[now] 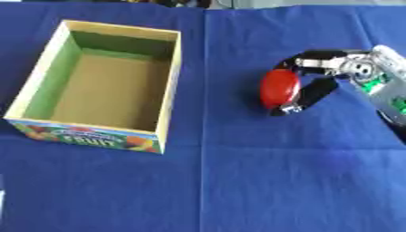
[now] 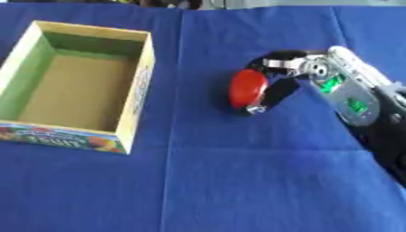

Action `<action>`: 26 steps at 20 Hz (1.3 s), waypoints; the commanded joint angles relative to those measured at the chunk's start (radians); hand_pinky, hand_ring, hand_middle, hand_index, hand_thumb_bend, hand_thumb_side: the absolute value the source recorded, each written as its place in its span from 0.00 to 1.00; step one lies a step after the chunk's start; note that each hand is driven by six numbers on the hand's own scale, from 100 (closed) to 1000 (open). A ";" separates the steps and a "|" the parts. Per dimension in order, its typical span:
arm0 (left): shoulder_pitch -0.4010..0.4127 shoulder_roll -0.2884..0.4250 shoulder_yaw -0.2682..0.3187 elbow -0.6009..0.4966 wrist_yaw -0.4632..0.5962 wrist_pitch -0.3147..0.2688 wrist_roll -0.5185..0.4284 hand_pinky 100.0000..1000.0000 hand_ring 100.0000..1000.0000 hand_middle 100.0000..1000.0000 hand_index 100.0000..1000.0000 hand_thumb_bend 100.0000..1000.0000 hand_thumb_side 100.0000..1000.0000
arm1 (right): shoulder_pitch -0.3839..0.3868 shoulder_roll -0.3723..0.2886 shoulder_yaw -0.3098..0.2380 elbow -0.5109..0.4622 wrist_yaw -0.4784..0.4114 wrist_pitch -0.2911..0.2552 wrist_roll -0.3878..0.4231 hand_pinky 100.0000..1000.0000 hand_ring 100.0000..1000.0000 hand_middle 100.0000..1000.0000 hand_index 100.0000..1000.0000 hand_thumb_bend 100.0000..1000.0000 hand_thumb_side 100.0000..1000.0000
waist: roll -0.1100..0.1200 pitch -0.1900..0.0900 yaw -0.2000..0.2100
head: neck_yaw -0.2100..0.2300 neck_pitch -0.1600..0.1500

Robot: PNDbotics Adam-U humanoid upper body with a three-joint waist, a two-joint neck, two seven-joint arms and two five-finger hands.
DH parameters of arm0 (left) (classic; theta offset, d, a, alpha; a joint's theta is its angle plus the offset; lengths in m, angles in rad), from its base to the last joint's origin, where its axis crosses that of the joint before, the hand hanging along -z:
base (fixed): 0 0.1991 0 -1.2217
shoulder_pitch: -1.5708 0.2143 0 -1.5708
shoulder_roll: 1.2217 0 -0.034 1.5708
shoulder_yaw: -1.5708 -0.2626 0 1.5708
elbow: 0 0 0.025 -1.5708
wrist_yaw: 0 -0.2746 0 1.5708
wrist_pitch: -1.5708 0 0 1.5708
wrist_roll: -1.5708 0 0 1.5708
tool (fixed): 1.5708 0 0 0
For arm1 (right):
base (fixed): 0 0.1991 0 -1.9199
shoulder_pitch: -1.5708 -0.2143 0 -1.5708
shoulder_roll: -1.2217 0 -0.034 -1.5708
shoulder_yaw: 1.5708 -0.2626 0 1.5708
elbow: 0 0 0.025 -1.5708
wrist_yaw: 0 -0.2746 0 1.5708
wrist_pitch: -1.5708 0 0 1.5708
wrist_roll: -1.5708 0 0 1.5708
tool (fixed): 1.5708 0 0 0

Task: Pick up objects on the table and place them in the box.

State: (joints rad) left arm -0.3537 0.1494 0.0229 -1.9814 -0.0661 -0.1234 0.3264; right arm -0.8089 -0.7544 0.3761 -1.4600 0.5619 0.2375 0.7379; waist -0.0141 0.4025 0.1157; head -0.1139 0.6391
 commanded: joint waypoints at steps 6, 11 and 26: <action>-0.013 0.008 -0.001 -0.019 0.003 0.000 -0.003 0.55 0.83 0.77 0.72 0.00 1.00 | -0.006 -0.015 -0.011 0.007 -0.028 0.012 -0.079 0.72 0.73 0.66 0.81 0.44 0.46 | 0.003 -0.012 -0.001 | 0.001 -0.011; -0.013 0.007 -0.001 -0.019 0.003 0.001 -0.003 0.55 0.83 0.77 0.72 0.00 1.00 | -0.003 -0.014 -0.003 0.019 -0.035 0.022 -0.119 0.69 0.70 0.62 0.76 0.36 0.40 | 0.002 -0.010 -0.001 | 0.002 -0.010; -0.011 0.006 -0.001 -0.019 0.004 0.004 -0.005 0.55 0.83 0.77 0.72 0.00 1.00 | -0.003 -0.015 -0.021 0.004 -0.072 0.069 -0.265 0.58 0.57 0.44 0.60 0.00 0.28 | 0.003 -0.010 -0.003 | 0.003 -0.008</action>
State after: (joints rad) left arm -0.3553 0.1490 0.0224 -1.9814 -0.0617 -0.1193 0.3222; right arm -0.8003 -0.7499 0.3694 -1.4430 0.5015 0.3010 0.4886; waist -0.0130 0.4135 0.1143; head -0.1122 0.6385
